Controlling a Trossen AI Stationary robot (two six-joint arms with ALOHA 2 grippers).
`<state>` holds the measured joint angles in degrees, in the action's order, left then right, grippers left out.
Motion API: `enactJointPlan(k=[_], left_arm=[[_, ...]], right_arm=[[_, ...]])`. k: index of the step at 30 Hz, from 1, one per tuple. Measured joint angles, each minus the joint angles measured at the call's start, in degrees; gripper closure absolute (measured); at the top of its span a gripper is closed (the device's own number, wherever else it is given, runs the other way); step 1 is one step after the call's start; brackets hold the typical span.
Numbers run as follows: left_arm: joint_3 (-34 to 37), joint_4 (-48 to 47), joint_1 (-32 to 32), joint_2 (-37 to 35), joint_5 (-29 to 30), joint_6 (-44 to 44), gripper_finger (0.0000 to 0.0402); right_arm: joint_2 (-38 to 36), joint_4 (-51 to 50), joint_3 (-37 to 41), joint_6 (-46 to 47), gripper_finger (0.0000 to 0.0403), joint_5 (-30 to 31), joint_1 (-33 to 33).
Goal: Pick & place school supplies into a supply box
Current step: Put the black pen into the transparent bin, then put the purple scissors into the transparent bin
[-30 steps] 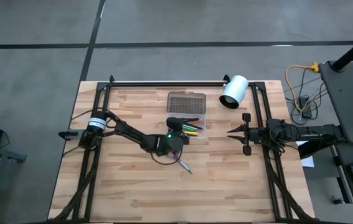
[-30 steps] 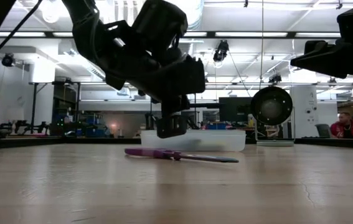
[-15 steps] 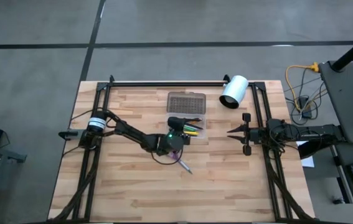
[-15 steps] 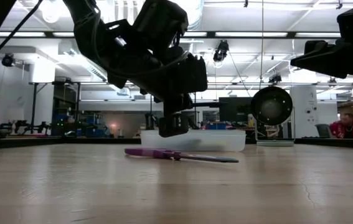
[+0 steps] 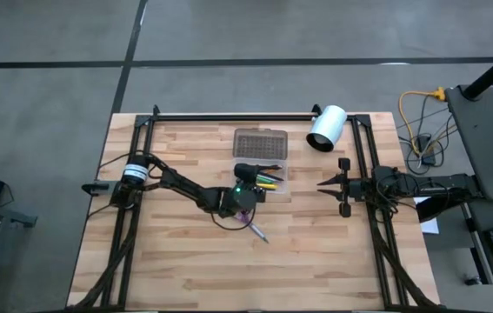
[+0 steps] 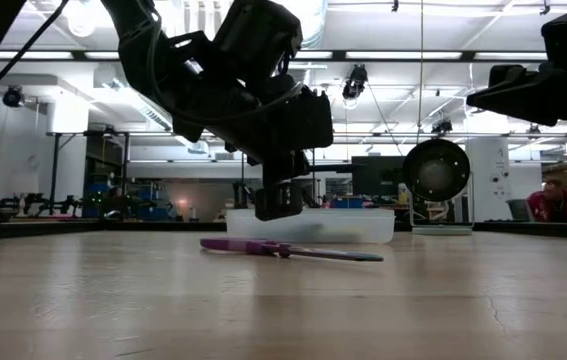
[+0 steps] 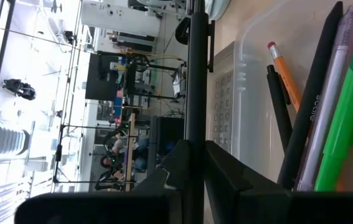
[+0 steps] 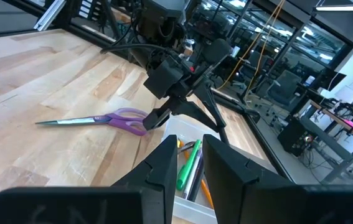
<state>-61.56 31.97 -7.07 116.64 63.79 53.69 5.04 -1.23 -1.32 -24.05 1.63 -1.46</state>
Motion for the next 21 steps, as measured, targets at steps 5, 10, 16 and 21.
enactJointPlan(k=[5, 10, 16, 21], left_arm=[[0.0, 0.0, 0.0, 0.0, 0.0, 0.0, 0.0383], [0.0, 0.0, 0.0, 0.0, 0.0, -0.2, 0.0366], [-0.3, 0.0, 0.0, 0.0, -0.1, -0.2, 0.0325], [-0.3, 0.0, -0.1, 0.0, 0.0, -1.0, 0.0316]], right_arm=[[0.0, 0.0, 0.0, 0.0, 0.0335, 0.0, 0.0], [0.0, 0.0, 0.0, 0.0, 0.0335, 0.0, 0.0], [0.0, 0.0, 0.0, 0.0, 0.0335, 0.0, 0.0], [0.0, 0.0, 0.0, 0.0, 0.0335, 0.0, 0.0]])
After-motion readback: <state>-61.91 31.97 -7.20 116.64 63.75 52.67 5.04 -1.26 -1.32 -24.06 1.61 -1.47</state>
